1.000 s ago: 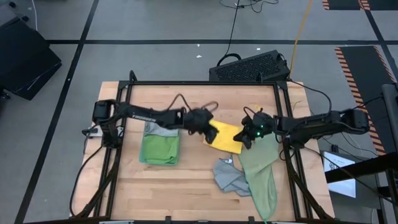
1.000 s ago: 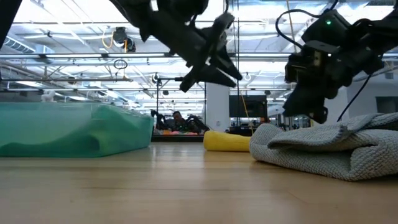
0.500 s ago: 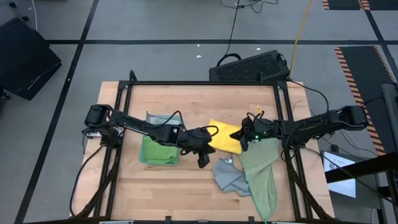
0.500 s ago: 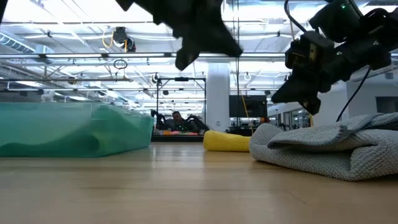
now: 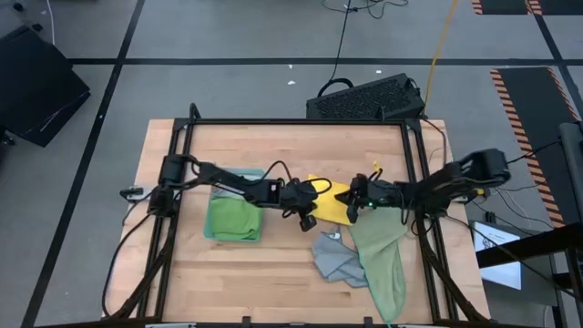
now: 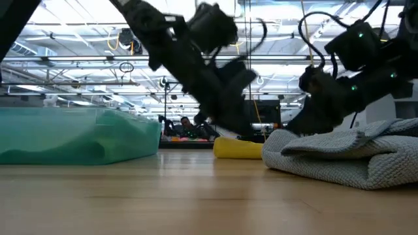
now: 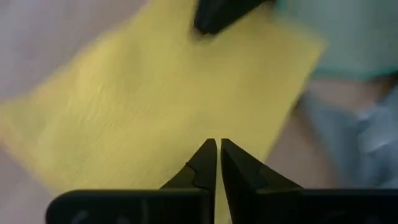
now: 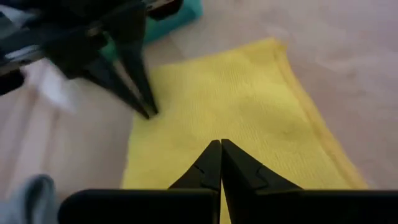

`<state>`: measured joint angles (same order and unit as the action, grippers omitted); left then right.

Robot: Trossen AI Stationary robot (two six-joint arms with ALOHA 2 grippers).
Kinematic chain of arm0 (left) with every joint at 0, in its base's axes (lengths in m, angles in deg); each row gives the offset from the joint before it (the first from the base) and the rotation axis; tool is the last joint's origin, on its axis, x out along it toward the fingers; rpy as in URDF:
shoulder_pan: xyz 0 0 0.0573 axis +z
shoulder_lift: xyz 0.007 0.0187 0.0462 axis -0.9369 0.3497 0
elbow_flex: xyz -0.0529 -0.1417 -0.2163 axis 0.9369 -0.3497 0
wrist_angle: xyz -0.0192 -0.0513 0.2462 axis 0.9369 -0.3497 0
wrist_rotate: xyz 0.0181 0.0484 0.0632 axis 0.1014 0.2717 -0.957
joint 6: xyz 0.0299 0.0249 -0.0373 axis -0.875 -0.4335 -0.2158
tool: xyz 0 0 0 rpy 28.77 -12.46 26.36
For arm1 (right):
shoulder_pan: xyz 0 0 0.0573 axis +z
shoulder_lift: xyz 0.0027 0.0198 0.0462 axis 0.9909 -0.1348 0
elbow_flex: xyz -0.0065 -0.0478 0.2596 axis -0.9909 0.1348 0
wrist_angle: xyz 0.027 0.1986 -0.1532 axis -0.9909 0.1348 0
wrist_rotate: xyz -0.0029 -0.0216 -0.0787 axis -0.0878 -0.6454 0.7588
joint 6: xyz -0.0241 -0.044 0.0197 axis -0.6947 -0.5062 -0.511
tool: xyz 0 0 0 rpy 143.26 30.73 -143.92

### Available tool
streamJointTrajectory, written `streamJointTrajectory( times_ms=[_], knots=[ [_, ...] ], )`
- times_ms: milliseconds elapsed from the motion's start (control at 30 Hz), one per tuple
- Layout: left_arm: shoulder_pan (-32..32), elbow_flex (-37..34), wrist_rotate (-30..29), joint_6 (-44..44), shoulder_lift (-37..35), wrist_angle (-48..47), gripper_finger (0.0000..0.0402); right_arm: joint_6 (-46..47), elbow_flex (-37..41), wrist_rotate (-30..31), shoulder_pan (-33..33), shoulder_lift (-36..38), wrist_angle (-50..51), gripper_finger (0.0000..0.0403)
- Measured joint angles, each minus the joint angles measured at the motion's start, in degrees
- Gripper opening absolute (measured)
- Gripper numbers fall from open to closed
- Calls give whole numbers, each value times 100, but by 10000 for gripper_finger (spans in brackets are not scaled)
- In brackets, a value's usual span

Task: Fold microfiber towels
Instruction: Fold the yellow microfiber cloth

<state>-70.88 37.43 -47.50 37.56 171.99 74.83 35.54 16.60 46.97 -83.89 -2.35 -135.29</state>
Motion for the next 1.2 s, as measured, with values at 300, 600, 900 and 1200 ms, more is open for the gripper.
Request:
streamJointTrajectory(
  times_ms=[300,600,900,1200],
  knots=[
    [307,31,107,395,305,-707,26,-346,-72,69,-27,-1290,-424,0],
    [399,-35,343,871,-191,-394,26,-742,-33,-176,-27,-1168,-651,0],
    [144,-14,-55,55,-995,-1146,27,-764,-54,-689,-27,874,1061,1],
    [-48,-12,-406,1750,-986,-2073,27,-319,-56,-1039,-12,2511,3569,13]
  ],
)
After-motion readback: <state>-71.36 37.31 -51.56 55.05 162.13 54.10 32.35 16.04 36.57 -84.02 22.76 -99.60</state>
